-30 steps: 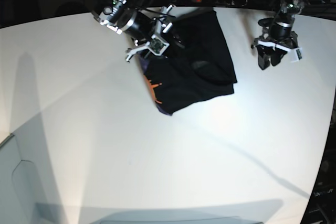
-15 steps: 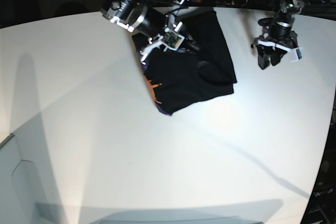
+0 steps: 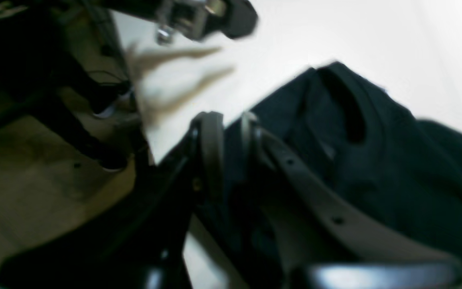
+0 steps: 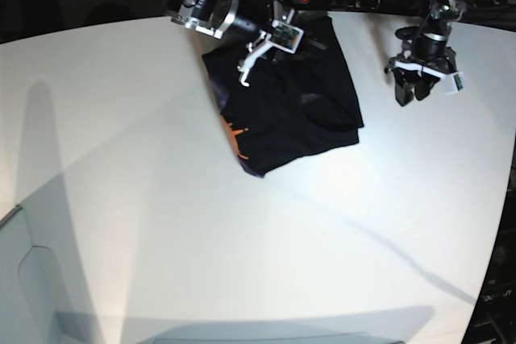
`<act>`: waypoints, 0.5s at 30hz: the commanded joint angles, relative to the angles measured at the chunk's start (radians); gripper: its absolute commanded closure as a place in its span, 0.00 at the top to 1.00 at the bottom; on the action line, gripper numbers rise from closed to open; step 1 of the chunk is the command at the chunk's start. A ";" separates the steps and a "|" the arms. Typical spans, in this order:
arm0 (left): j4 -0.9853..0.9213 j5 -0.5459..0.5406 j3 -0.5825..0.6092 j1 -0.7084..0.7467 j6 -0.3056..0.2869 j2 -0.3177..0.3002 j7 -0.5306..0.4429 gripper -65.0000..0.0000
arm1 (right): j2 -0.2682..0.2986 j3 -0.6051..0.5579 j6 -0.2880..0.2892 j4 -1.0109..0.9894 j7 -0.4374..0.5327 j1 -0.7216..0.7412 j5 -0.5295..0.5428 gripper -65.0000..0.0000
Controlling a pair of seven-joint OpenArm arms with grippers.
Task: Fold the T-shirt properly
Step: 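Press the right gripper on the folded bundle and adjust its edge, then grasp the bundle's edges with both grippers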
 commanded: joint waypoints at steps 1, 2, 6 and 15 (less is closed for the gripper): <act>0.026 -0.017 -0.003 0.008 -0.008 -0.002 -0.017 0.43 | -0.006 0.011 -0.001 0.016 0.028 0.001 0.018 0.26; 0.041 -0.017 -0.002 0.008 -0.008 0.001 -0.016 0.43 | -0.006 0.024 -0.001 0.016 0.028 0.001 0.018 0.31; 0.138 -0.017 0.009 0.055 -0.010 0.041 -0.016 0.43 | -0.007 0.120 -0.001 0.017 0.033 0.001 0.021 0.49; 0.340 -0.008 0.235 0.204 -0.010 0.038 -0.016 0.50 | -0.138 0.380 -0.001 0.027 0.036 0.041 0.023 0.53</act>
